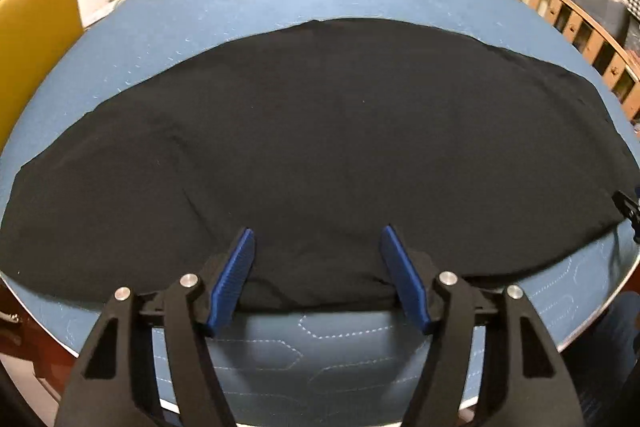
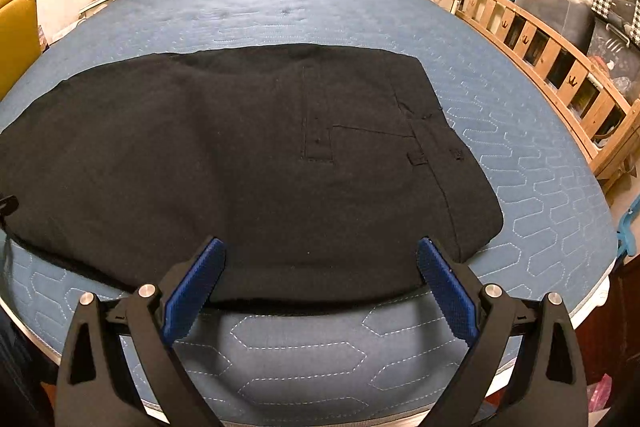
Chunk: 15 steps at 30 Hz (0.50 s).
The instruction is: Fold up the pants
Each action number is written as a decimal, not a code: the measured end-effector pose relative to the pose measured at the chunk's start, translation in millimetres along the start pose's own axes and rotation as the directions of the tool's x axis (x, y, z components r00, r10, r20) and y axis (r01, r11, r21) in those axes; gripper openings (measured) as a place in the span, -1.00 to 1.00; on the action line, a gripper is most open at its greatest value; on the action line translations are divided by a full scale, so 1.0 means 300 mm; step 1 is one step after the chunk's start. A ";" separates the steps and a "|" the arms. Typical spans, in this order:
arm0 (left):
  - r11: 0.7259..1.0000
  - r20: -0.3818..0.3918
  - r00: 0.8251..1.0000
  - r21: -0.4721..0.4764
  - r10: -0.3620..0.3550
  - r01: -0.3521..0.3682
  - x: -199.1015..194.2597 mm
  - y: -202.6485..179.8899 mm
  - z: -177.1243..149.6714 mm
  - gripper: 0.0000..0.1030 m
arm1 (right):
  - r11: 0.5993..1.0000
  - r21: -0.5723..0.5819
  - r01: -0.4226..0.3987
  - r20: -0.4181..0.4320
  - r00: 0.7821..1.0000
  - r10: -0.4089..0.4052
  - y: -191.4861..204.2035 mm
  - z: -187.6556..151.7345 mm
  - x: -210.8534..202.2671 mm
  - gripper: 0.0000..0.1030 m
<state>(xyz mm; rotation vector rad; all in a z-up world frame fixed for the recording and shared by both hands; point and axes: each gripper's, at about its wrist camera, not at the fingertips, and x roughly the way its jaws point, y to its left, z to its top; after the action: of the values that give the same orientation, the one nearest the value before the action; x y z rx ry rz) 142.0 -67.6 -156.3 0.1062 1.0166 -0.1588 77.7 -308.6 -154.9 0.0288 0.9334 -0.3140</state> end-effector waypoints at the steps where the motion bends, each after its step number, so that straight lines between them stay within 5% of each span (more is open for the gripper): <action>1: 1.000 -0.010 1.000 0.002 -0.005 0.005 0.002 0.003 0.004 0.33 | 1.000 0.000 0.009 0.002 1.000 -0.009 0.000 0.006 -0.009 0.82; 4: 0.999 -0.029 0.999 -0.033 -0.018 0.017 0.013 0.027 0.015 0.52 | 0.998 0.045 0.040 0.069 0.997 -0.043 -0.005 0.030 -0.086 0.82; 9: 1.000 0.025 1.000 -0.023 -0.007 0.008 0.018 0.032 -0.015 0.56 | 0.994 -0.012 -0.106 0.161 0.981 0.107 0.128 0.073 -0.184 0.83; 15: 1.000 0.100 0.995 -0.017 -0.022 0.024 -0.006 0.049 -0.061 0.56 | 0.987 -0.101 -0.127 0.068 0.989 0.134 0.307 0.049 -0.057 0.82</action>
<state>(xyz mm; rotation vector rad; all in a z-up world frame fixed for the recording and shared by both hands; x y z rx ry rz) 128.5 -50.0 -164.3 0.0691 0.9194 -0.1744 105.3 -218.6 -142.8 -0.0104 0.8675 -0.1474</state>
